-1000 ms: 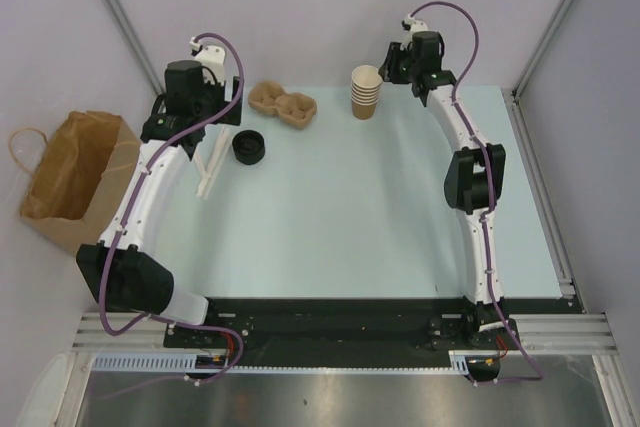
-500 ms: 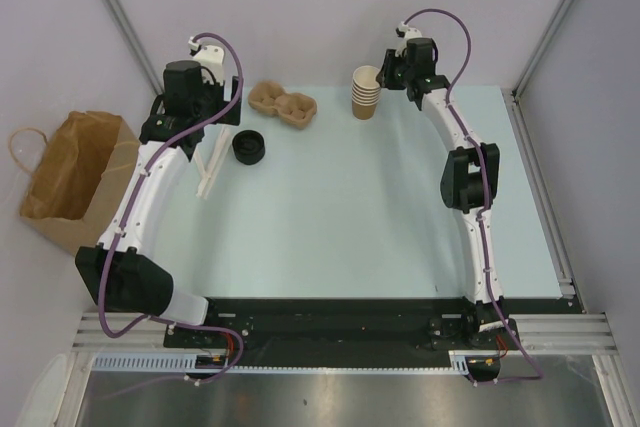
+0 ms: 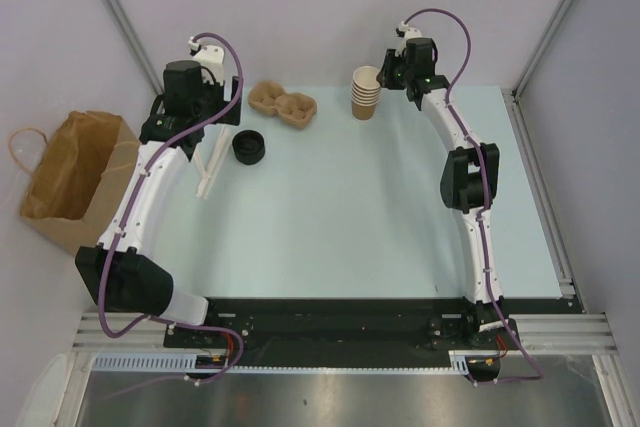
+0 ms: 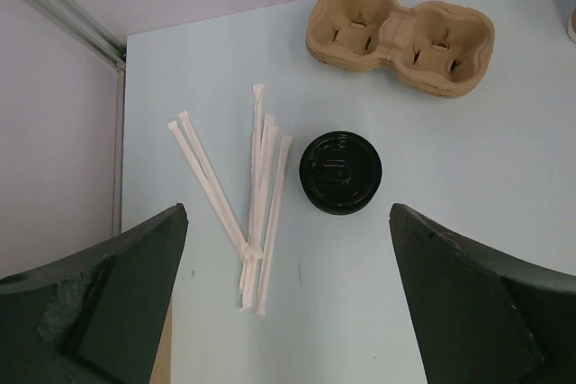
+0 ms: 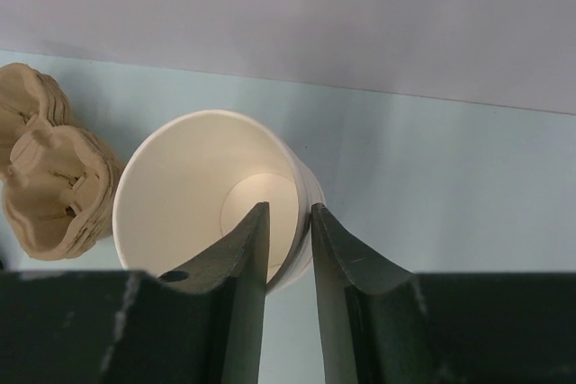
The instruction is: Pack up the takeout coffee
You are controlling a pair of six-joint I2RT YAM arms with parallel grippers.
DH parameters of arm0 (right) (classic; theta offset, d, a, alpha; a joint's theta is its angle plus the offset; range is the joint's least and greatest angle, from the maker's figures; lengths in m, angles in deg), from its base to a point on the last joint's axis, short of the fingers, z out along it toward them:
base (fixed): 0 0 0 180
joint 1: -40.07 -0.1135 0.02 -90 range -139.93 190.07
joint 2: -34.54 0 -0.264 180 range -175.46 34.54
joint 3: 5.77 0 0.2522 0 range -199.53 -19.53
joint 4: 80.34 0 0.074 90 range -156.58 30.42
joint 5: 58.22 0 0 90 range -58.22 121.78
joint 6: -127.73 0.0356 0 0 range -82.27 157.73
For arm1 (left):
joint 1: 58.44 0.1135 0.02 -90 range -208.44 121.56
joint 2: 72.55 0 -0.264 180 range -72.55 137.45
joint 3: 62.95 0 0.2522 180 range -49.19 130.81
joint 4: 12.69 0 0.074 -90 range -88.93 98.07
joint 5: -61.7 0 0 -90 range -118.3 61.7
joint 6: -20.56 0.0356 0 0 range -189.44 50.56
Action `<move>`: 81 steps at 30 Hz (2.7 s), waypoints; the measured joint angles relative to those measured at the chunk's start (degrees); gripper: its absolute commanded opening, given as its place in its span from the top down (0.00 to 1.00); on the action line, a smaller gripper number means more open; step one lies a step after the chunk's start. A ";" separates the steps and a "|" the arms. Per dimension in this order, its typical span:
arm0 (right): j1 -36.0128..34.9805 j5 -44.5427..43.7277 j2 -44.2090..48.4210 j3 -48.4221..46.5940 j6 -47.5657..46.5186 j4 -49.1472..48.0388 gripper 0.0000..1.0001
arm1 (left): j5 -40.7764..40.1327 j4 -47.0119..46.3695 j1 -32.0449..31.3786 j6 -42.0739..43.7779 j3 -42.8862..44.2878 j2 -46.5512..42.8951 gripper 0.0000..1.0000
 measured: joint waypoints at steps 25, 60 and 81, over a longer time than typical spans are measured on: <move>-0.02 -0.92 0.00 -0.02 0.37 -0.20 1.00 | 0.31 -0.39 0.00 -0.04 0.00 0.55 0.01; -2.32 -0.92 1.01 -0.02 -3.43 0.24 0.86 | 1.77 -0.79 0.00 -0.20 0.00 1.20 0.01; -2.32 -2.08 1.01 -0.02 -4.17 0.20 0.82 | 1.75 -0.81 0.00 0.22 -0.02 1.20 0.01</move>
